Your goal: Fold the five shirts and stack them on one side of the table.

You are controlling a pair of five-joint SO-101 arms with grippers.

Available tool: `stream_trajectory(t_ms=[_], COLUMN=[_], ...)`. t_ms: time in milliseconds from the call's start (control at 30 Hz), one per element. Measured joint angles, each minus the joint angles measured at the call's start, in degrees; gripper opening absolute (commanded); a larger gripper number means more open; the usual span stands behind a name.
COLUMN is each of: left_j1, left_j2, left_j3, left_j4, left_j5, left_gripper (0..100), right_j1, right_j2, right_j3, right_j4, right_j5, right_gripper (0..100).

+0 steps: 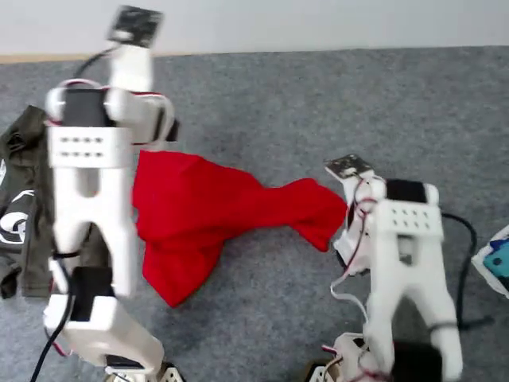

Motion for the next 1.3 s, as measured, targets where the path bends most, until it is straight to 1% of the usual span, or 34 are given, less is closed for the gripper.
stream_trajectory(t_ms=[133,267,333,533,667,800,1000,1067,1233,1300], left_j1=[-4.22,-4.84,-5.01,-5.10,-5.10,-5.10,-5.10,-5.10,-5.10,-5.10], left_j2=[-2.02,-3.87,-4.31,-4.48,-4.48,-4.48,-4.48,-4.48,-4.48,-4.48], left_j3=[4.31,9.32,10.90,14.42,14.68,14.68,14.68,15.30,18.46,18.55], left_j4=[0.09,0.09,0.09,-1.05,-1.85,-2.02,-2.02,-2.64,-5.27,-5.45], left_j5=[0.00,0.00,0.00,0.00,0.00,0.00,0.00,0.00,0.00,0.00], left_gripper=[19,19,19,19,19,19,19,19,19,19], right_j1=[-3.87,-9.58,-11.25,-11.96,-13.01,-14.42,-14.24,-14.15,-13.71,-13.54], right_j2=[8.00,14.07,17.23,26.73,31.03,34.02,38.42,39.38,41.14,41.85], right_j3=[-5.80,-11.43,-13.89,-21.45,-22.86,-22.86,-22.86,-22.86,-25.32,-27.43], right_j4=[-0.26,-0.35,-1.05,0.62,0.97,-2.02,-7.47,-8.88,-9.93,-9.93], right_j5=[-2.11,-2.81,-2.81,-4.13,-4.92,-4.92,-5.01,-5.10,-5.10,-5.10], right_gripper=[19.0,19.1,19.1,19.1,19.1,19.1,18.9,16.3,0.4,1.3])
